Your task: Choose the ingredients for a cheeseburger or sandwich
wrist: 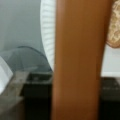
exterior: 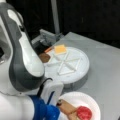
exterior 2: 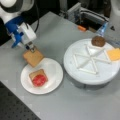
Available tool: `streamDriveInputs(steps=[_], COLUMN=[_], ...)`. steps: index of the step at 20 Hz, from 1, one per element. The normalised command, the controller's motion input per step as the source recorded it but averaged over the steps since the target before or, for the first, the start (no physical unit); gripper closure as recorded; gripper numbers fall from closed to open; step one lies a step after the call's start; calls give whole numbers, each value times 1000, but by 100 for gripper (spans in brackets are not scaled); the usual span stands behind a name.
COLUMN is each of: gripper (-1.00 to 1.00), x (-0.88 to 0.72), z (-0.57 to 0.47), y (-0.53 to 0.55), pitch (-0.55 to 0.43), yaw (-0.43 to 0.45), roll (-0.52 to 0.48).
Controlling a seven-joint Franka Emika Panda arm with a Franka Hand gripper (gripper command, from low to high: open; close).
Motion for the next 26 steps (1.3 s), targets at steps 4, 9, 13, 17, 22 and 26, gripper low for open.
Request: streamDriveInputs(steps=[4,9,13,17,22,26], gripper=[100,100,100,100,100,100], x=[383,397,384,404,436,405], z=[-4,6,-9,-81,-173,-140], y=[-150,-63,-74,-125,-179,-202], pitch=[-55,-72,-70,-66,-87,-96], yaw=[144,141,139,124,125,136], roll=[423,384,317,251,262,235])
